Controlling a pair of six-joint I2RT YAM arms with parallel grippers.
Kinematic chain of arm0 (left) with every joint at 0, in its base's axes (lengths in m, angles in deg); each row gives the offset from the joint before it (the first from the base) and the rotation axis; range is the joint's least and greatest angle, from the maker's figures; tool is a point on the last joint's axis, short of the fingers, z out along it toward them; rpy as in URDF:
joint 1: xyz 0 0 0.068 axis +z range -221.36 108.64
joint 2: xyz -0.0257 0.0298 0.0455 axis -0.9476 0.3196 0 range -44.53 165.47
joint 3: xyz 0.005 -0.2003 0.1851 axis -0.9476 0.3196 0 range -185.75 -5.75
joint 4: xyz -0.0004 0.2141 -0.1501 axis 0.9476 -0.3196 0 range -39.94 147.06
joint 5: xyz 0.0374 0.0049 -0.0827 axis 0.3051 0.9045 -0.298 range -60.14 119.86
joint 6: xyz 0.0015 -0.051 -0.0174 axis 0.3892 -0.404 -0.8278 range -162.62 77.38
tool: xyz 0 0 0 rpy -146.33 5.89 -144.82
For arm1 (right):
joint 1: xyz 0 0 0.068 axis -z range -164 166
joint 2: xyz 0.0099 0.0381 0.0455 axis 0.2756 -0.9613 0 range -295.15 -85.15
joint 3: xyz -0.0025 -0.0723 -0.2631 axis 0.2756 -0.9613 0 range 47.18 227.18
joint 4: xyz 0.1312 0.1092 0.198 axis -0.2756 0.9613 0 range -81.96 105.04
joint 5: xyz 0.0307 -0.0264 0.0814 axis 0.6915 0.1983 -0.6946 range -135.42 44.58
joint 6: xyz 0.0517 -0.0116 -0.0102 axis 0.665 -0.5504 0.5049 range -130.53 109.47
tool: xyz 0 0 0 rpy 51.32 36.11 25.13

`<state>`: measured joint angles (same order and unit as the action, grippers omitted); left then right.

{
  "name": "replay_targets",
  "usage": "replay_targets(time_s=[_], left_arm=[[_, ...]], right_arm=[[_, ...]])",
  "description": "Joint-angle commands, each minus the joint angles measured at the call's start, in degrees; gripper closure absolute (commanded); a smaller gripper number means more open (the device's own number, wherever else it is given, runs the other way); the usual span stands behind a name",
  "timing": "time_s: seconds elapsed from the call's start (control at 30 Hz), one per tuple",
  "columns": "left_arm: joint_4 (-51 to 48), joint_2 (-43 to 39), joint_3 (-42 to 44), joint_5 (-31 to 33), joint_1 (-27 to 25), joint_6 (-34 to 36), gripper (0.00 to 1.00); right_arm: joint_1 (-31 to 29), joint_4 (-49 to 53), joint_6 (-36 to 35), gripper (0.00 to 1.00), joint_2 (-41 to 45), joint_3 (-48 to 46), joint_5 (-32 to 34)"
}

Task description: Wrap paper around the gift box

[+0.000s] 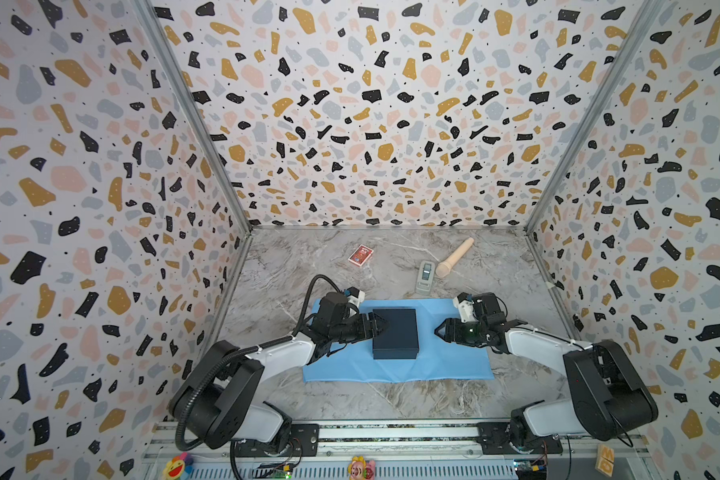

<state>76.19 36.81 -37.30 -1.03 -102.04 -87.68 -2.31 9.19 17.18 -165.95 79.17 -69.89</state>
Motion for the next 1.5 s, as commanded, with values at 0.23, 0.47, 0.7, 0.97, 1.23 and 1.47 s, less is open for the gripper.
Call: replay_targets(time_s=[0.23,0.47,0.7,0.97,1.23,1.47], left_arm=[[2.8,0.6,0.3,-1.3,-0.5,-1.3,0.23],[-8.1,-4.8,-1.4,6.6,0.3,4.1,0.19],[-14.9,-10.6,-5.2,11.3,1.5,8.7,0.16],[-16.1,-15.0,-6.0,6.7,1.5,11.0,0.16],[-23.3,-17.3,-6.0,10.0,-1.0,18.6,0.15],[-24.5,-16.7,-6.3,14.1,-3.2,20.4,0.14]], right_arm=[[0.4,4.4,-2.4,0.34,-0.8,3.2,0.5],[0.6,11.2,-2.6,0.24,4.1,5.9,4.4],[0.6,21.7,5.9,0.01,15.6,1.7,11.0],[1.4,35.7,11.3,0.01,19.0,3.7,20.5],[3.7,44.1,14.9,0.01,22.1,3.1,23.2],[4.2,44.8,16.2,0.01,21.6,-0.5,19.8]])
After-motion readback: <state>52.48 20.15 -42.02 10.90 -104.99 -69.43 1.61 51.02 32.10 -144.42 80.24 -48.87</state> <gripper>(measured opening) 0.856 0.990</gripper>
